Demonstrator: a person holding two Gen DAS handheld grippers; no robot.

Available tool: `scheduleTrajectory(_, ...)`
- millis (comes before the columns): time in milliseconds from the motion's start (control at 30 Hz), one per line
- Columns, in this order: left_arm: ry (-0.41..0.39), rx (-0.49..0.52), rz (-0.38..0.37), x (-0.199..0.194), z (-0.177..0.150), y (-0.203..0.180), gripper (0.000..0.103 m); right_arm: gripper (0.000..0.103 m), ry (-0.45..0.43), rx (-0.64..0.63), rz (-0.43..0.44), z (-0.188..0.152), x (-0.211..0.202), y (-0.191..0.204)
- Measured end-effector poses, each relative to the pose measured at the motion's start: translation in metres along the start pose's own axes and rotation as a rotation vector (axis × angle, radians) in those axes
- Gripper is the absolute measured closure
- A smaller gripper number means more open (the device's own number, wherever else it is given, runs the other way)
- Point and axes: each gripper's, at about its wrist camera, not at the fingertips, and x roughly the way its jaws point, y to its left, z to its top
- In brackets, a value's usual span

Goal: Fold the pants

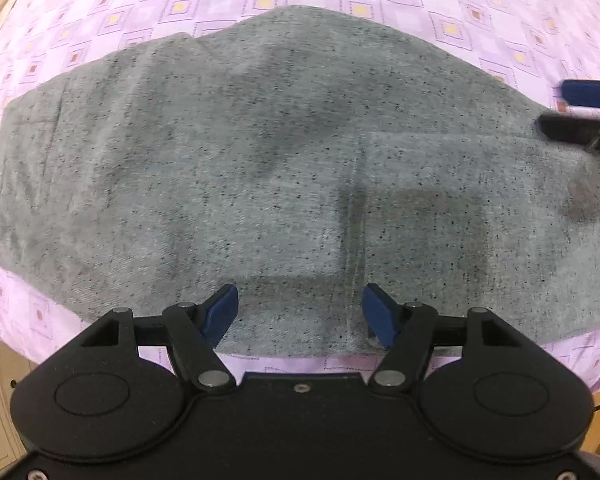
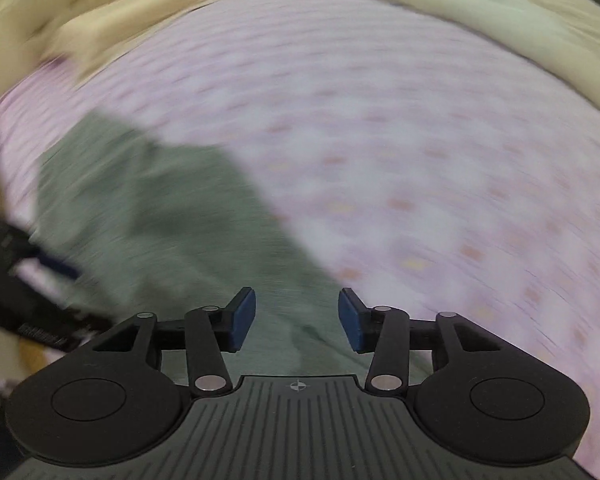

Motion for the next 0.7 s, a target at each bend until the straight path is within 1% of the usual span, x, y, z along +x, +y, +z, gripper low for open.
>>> scheduleTrajectory(67, 0.000, -0.009, 0.004, -0.009, 0.000, 0.003, 0.034, 0.048, 0.018, -0.106, 0.039, 0.007, 0.011, 0.014)
scheduleTrajectory(167, -0.001, -0.019, 0.006, -0.015, 0.003, 0.008, 0.034, 0.047, 0.034, -0.268, 0.059, 0.016, 0.025, 0.034)
scheduleTrajectory(267, -0.007, -0.032, 0.010, -0.022, 0.001, 0.025, 0.034, 0.047, 0.050, -0.372, 0.108, 0.022, 0.039, 0.044)
scheduleTrajectory(333, -0.008, -0.037, 0.014, -0.018, 0.000, 0.029, 0.034, 0.047, 0.065, -0.425, 0.125, 0.025, 0.048, 0.050)
scheduleTrajectory(433, -0.002, -0.051, 0.008, -0.018, -0.003, 0.042, 0.034, 0.047, 0.127, -0.448, 0.148, 0.025, 0.061, 0.056)
scheduleTrajectory(500, -0.003, -0.057, 0.010, -0.020, -0.004, 0.052, 0.034, 0.046, 0.168, -0.432, 0.177, 0.023, 0.067, 0.058)
scheduleTrajectory(567, -0.003, -0.060, 0.008, -0.019, -0.009, 0.062, 0.034, 0.046, 0.181, -0.406, 0.180, 0.021, 0.067, 0.060)
scheduleTrajectory(633, -0.001, -0.063, 0.003, -0.019, -0.012, 0.070, 0.034, 0.051, 0.191, -0.369, 0.171, 0.022, 0.064, 0.060)
scheduleTrajectory(667, -0.002, -0.064, 0.000, -0.020, -0.012, 0.075, 0.034, 0.068, 0.192, -0.356, 0.165, 0.022, 0.062, 0.060)
scheduleTrajectory(700, -0.005, -0.065, -0.002, -0.021, -0.012, 0.079, 0.034, 0.077, 0.190, -0.347, 0.159, 0.023, 0.057, 0.060)
